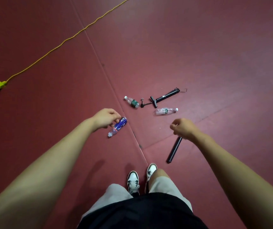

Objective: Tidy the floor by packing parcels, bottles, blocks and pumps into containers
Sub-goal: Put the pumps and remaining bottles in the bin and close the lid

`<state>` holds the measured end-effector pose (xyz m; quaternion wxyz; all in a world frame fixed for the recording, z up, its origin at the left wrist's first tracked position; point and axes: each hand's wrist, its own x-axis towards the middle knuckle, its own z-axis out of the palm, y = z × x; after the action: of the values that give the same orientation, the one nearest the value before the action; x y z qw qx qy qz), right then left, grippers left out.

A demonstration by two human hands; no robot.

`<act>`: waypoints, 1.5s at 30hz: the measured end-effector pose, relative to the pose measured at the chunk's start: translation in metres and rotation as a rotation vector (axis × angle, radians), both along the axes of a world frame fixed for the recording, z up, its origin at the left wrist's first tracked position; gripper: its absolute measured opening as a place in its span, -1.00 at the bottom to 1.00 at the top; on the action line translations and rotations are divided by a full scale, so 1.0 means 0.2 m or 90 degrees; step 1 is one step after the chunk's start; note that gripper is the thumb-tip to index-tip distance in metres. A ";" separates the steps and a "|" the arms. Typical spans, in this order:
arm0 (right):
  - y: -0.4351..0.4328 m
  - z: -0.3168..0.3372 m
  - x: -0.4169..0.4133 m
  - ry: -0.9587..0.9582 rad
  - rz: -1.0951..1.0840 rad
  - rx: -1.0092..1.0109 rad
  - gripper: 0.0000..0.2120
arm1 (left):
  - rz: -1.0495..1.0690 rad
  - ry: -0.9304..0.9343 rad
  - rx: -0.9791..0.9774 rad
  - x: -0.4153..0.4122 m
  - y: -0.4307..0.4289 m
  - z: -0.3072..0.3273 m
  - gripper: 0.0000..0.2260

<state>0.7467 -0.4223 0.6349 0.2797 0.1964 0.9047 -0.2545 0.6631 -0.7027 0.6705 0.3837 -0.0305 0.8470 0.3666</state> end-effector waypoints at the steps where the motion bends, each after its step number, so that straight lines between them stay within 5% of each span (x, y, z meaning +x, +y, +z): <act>1: 0.02 -0.03 -0.07 -0.006 -0.004 0.000 -0.80 | 0.016 -0.008 0.005 -0.07 0.00 -0.03 -0.86; 17: 0.37 -0.76 -1.20 -0.082 -0.033 0.036 -0.72 | 0.071 -0.001 -0.088 -1.02 0.01 -0.89 -0.90; 24: 0.37 -1.59 -1.63 -0.061 -0.160 0.010 -0.65 | -0.113 0.022 -0.152 -1.44 0.00 -1.76 -0.88; 31: 0.34 -2.58 -1.86 0.008 -0.358 -0.118 -0.55 | -0.236 -0.048 -0.207 -1.52 -0.12 -2.69 -0.65; 37: 0.47 -3.25 -1.99 0.062 -0.568 -0.161 -0.38 | -0.267 -0.161 -0.191 -1.40 -0.12 -3.32 -0.15; 45: 0.63 -3.75 -2.23 0.062 -0.739 -0.034 -0.14 | -0.287 -0.167 -0.155 -1.30 -0.01 -3.75 -0.39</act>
<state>0.3005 -0.2966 -0.1160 0.0575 0.6413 0.6538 -0.3974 0.4030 -0.7044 -0.0801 0.5557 0.0656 0.8131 0.1605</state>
